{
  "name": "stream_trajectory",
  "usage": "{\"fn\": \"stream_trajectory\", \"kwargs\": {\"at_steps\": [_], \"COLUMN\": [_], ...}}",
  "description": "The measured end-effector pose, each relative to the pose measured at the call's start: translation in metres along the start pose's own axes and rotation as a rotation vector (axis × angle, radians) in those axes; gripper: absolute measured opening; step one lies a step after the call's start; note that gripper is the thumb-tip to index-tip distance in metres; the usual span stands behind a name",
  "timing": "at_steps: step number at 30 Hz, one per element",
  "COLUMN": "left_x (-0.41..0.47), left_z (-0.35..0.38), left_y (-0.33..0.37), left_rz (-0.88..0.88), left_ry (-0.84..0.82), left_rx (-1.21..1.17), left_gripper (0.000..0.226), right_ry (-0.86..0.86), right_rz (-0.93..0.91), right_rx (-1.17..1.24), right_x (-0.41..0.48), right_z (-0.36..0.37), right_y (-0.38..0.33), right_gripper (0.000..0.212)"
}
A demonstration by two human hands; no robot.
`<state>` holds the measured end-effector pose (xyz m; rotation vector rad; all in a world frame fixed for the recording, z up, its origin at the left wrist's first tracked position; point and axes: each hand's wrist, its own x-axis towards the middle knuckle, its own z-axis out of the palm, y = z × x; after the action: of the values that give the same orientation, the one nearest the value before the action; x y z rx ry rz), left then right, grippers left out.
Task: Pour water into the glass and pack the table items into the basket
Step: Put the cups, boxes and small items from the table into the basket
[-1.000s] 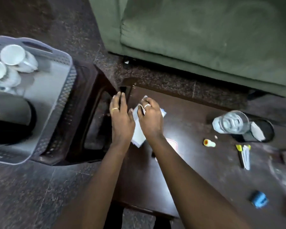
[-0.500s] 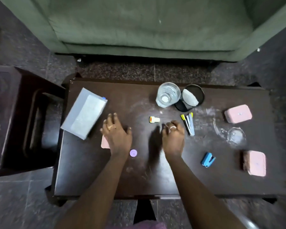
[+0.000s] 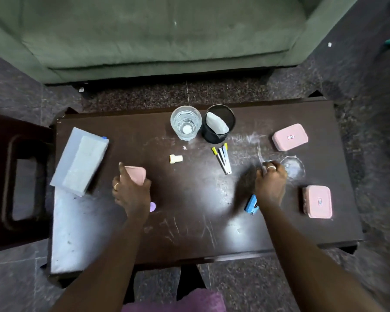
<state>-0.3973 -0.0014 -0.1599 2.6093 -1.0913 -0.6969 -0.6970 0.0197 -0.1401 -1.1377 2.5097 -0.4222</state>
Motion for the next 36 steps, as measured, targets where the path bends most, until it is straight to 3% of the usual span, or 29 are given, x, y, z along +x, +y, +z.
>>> {"fn": "stream_trajectory", "kwargs": {"at_steps": [4,8,13,19,27,32,36], "left_x": [-0.019,-0.022,-0.020,-0.008,0.005,0.027,0.068], "left_z": [0.013,0.025,0.029,0.026,0.001,-0.034,-0.087], "left_y": [0.020,0.037,0.042,0.031,0.017,-0.006,-0.036], "left_rz": [0.072,0.088,0.076,0.057,0.088,0.146,0.213], "left_ry": [-0.028,-0.032,-0.028,-0.018,-0.090,-0.094,-0.051], "left_rx": [0.002,-0.008,-0.004,-0.024,-0.113,-0.110,-0.212], "left_gripper": [0.085,0.086,0.085,0.083,0.085,0.086,0.086], "right_ry": [-0.041,-0.066,-0.211,0.088,0.209,0.009,-0.049], "right_rz": [-0.095,-0.045,0.013,0.049,-0.416,-0.679,-0.944], "right_rx": [-0.168,-0.247,-0.341,-0.218,-0.223,-0.230,-0.162], "right_x": [0.042,0.087,0.129,0.091,-0.034,-0.104,-0.141], "right_z": [-0.012,-0.017,0.001,0.018,0.047,0.086,0.119], "right_y": [0.013,0.012,0.012,0.008,0.003,-0.048,-0.128], "right_gripper": [0.042,0.060,0.051,0.035,0.031,0.039,0.035]}}
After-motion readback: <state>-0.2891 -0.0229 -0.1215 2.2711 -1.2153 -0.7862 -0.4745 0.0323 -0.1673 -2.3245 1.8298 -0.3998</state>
